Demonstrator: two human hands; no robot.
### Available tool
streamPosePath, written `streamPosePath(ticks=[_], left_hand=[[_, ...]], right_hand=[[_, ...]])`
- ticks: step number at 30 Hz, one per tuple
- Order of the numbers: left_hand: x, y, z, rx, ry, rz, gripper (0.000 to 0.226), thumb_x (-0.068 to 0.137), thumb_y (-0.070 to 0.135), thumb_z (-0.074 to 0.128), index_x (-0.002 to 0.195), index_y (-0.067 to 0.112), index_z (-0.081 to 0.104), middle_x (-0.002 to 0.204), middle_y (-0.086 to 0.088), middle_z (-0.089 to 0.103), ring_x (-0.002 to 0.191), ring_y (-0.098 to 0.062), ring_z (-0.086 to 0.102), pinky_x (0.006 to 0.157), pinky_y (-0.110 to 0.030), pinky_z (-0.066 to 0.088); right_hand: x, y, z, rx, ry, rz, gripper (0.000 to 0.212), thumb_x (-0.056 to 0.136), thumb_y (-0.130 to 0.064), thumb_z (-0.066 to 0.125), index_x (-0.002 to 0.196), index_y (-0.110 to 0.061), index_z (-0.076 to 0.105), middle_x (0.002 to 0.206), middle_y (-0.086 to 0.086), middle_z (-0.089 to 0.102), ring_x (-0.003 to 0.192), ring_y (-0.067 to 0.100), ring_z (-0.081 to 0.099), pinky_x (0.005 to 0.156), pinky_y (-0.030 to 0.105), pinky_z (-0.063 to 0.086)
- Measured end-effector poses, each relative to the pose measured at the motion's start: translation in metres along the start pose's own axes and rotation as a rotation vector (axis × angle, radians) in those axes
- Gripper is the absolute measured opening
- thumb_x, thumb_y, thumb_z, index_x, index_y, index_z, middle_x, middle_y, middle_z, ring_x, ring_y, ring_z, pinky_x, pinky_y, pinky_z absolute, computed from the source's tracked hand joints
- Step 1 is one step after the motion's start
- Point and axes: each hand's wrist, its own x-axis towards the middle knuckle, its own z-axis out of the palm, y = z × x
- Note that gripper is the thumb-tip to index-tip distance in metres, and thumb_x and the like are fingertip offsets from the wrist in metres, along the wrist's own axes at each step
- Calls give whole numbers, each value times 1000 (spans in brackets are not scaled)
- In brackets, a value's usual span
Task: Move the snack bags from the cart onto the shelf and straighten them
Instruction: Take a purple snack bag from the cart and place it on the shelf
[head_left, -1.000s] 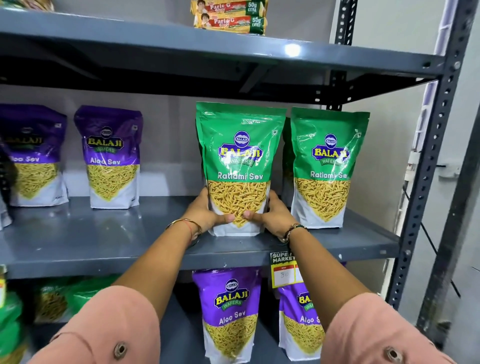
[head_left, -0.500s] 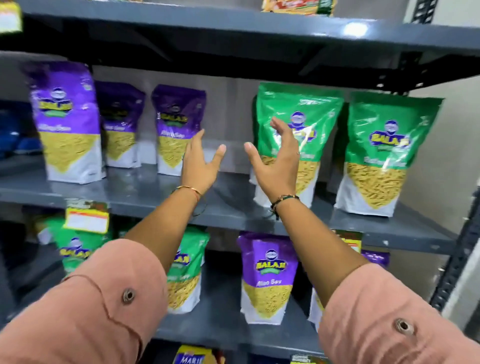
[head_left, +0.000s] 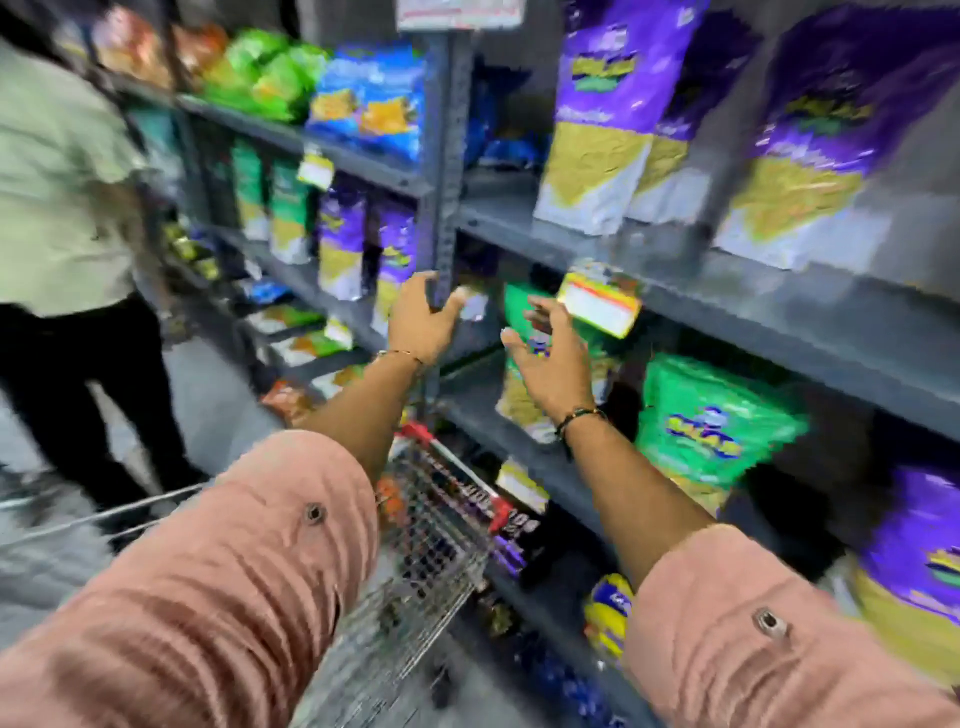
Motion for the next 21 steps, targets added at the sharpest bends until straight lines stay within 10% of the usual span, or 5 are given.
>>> streamPosePath(ticks=[3,7,11,17,21], left_hand=[[-4,-89,-54,63,10,-149,50,78,30,68,113,-3,54,116,-26,61,108,-36,57,92,-36,41],[-37,-205,-114,87,-30,-415,55,75,25,75,117,-1,50,120,-26,57,114,-37,54,99,-39,42],[-98,-305,-159,-13,-47,-661,67,69,11,78,123,5,38,122,-16,47,106,-9,56,89,-12,45],[-197,-402,-175,22,-634,-1102,130,43,15,92,145,9,11,142,-7,36,117,-12,39,91,-16,39],[-242,-435,-128,91,-618,-1153,117,56,7,87,145,0,11,152,-13,29,135,-19,34,107,-16,25]], right_hand=[[-24,24,85,78,-208,113,53,78,-24,75,123,-12,50,119,8,62,110,20,59,95,28,48],[-65,57,176,57,-574,311,59,73,-11,79,122,-14,47,118,7,59,110,19,56,83,4,44],[-114,98,253,-123,-967,526,89,69,1,80,142,-3,29,145,18,41,133,31,43,108,31,36],[-168,162,322,-250,-1134,746,83,81,7,65,147,-20,23,150,11,38,130,26,44,109,39,39],[-182,208,364,-309,-1179,757,79,82,7,59,148,-16,20,150,14,36,133,31,42,108,35,38]])
